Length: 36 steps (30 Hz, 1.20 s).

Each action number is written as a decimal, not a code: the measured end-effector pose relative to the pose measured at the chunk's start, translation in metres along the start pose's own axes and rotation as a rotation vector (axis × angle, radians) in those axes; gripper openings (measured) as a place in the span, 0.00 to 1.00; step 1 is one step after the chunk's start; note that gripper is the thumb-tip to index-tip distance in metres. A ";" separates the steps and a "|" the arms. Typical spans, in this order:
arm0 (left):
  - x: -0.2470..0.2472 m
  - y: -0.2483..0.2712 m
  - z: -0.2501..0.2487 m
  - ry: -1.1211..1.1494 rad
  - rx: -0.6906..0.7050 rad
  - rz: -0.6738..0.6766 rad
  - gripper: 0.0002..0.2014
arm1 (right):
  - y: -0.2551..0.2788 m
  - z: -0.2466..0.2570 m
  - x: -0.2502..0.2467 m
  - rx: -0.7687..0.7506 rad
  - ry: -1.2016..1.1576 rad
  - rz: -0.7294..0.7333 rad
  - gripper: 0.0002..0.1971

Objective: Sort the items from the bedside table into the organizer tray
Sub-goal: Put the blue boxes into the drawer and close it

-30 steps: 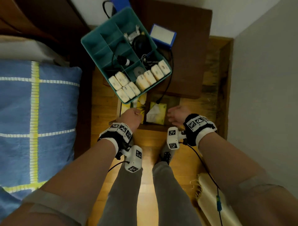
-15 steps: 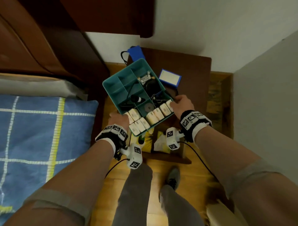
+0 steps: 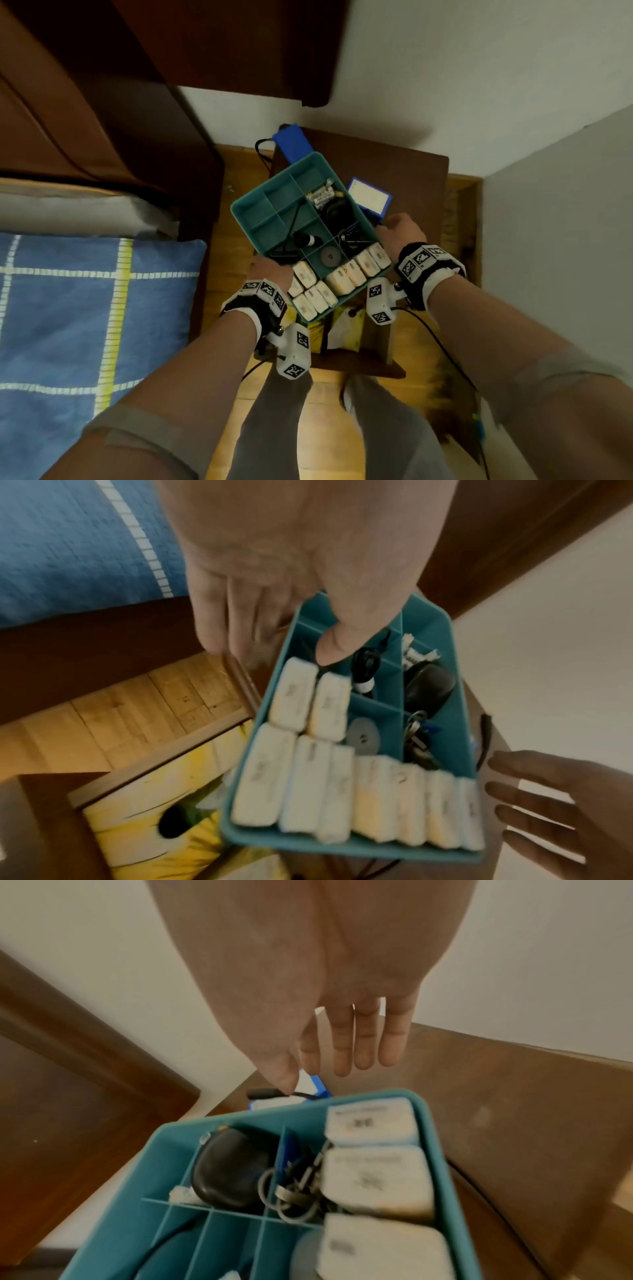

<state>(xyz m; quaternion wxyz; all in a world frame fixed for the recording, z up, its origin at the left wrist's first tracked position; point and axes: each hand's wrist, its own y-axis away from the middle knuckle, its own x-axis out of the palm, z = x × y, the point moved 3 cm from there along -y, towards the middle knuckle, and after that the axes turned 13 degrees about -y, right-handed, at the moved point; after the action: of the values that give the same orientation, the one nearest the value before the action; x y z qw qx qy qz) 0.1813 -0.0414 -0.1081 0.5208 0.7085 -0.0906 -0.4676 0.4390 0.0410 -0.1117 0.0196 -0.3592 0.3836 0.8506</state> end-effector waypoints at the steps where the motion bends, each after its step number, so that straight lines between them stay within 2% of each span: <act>1: -0.013 0.001 -0.005 0.022 -0.034 -0.031 0.31 | -0.005 0.009 -0.004 -0.004 0.004 -0.003 0.20; 3: -0.046 0.000 -0.022 0.075 -0.015 -0.200 0.34 | -0.019 0.029 -0.009 -0.040 0.017 0.006 0.18; 4: -0.064 -0.002 -0.032 0.081 0.036 -0.283 0.32 | -0.026 0.040 -0.010 -0.059 0.036 0.026 0.18; 6: -0.095 -0.009 -0.056 0.067 0.136 -0.365 0.27 | -0.041 0.059 -0.006 -0.088 0.091 0.100 0.21; 11: -0.134 -0.045 -0.117 0.036 0.281 -0.321 0.20 | -0.072 0.076 0.007 -0.078 0.195 0.267 0.31; 16: -0.148 -0.088 -0.145 0.019 0.322 -0.257 0.27 | -0.096 0.082 0.004 -0.049 0.437 0.341 0.41; 19: -0.150 -0.104 -0.158 -0.054 0.301 -0.256 0.26 | -0.109 0.076 0.002 -0.022 0.426 0.305 0.41; 21: -0.148 -0.114 -0.165 -0.085 0.286 -0.218 0.31 | -0.115 0.075 0.001 -0.021 0.400 0.286 0.41; 24: -0.144 -0.125 -0.173 0.021 0.266 -0.161 0.37 | -0.121 0.075 0.000 -0.023 0.406 0.314 0.40; 28: -0.145 -0.137 -0.179 0.076 0.234 -0.146 0.38 | -0.124 0.076 -0.003 0.001 0.423 0.340 0.39; 34: -0.151 -0.150 -0.180 -0.216 0.167 -0.123 0.39 | -0.128 0.076 -0.003 0.005 0.445 0.362 0.39; 36: -0.155 -0.153 -0.180 -0.360 0.164 -0.142 0.35 | -0.129 0.075 -0.002 0.003 0.448 0.361 0.39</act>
<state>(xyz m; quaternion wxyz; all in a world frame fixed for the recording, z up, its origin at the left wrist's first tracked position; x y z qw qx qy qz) 0.1781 0.2395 -0.1417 0.4025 0.6581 -0.1699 -0.6132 0.4354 0.1829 -0.1594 -0.2171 -0.4639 0.4373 0.7392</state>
